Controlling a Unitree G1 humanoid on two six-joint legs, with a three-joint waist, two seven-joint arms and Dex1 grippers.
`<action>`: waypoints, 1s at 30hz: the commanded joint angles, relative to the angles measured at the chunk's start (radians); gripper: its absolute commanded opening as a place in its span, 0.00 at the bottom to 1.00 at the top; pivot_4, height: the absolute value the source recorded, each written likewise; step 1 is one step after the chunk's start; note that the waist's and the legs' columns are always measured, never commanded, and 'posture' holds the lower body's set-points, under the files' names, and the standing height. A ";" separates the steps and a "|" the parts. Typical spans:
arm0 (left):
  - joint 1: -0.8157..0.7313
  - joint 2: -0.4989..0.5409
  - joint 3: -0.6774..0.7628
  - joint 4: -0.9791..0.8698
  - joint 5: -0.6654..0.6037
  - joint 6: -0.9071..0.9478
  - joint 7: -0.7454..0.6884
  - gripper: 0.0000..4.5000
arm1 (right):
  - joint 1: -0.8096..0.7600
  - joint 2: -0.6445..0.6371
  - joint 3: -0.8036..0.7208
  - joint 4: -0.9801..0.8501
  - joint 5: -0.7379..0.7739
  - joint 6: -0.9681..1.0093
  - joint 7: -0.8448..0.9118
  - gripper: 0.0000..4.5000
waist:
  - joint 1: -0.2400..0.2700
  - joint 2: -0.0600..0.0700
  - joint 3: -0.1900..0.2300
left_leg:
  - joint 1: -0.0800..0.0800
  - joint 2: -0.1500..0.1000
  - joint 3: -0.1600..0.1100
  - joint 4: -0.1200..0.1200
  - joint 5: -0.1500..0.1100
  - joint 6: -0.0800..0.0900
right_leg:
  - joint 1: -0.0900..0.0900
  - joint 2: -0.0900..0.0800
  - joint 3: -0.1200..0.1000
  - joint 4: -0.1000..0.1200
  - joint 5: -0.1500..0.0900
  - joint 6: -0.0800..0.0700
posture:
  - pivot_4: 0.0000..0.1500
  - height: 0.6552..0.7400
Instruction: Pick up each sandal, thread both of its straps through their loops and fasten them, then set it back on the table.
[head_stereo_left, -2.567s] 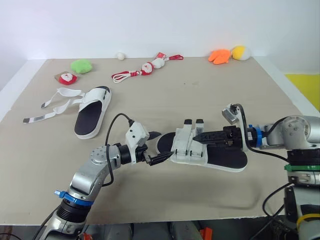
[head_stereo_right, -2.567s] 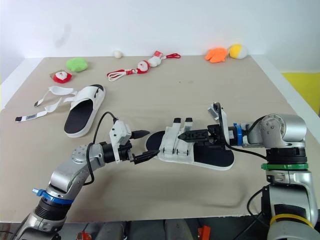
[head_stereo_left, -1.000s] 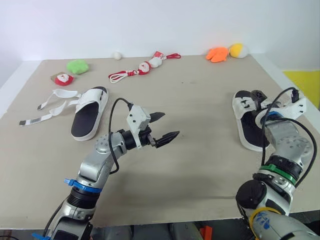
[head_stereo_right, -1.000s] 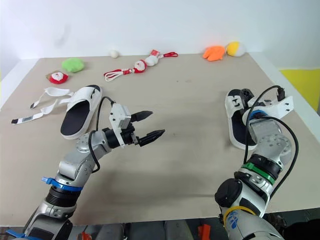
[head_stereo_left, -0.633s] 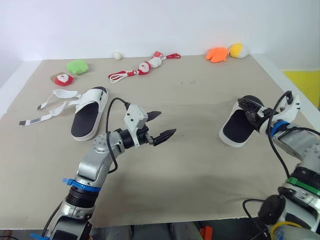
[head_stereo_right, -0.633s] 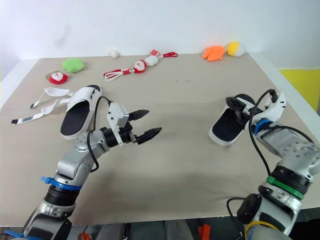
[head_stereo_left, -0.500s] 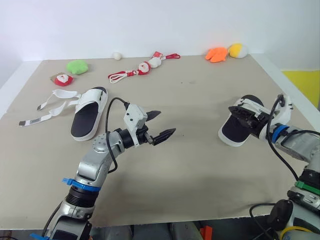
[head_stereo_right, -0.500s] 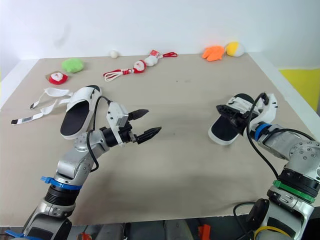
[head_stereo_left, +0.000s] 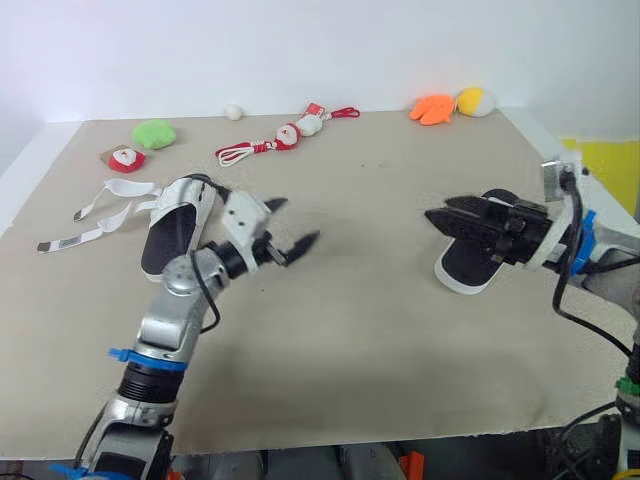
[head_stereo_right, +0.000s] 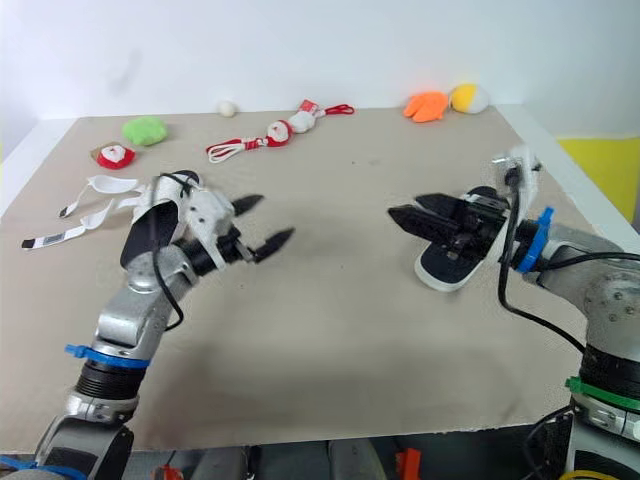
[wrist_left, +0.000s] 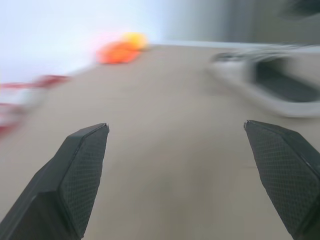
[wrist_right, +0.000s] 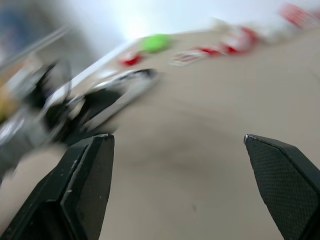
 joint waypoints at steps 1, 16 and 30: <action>0.001 0.086 0.053 0.015 0.141 -0.078 0.106 1.00 | -0.074 0.003 0.113 -0.051 -0.097 -0.140 0.075 0.99 | -0.001 0.000 0.000 | 0.000 0.000 0.000 0.000 0.000 0.000 | 0.000 0.000 0.000 0.000 0.000 0.000 | 1.00 1.00; 0.047 0.340 0.010 0.282 0.606 -0.230 0.411 1.00 | -0.276 0.183 0.295 0.115 -0.290 -0.360 0.151 0.99 | 0.015 -0.003 0.001 | -0.010 -0.002 -0.001 0.000 0.000 -0.001 | -0.008 -0.004 -0.001 0.001 0.003 -0.008 | 1.00 1.00; -0.173 0.311 -0.117 0.595 0.687 -0.357 0.457 0.91 | -0.292 0.223 0.289 0.122 -0.324 -0.374 0.145 1.00 | 0.025 -0.003 0.001 | -0.014 0.001 -0.007 0.001 0.001 -0.003 | -0.013 -0.002 -0.011 0.004 0.006 -0.012 | 1.00 1.00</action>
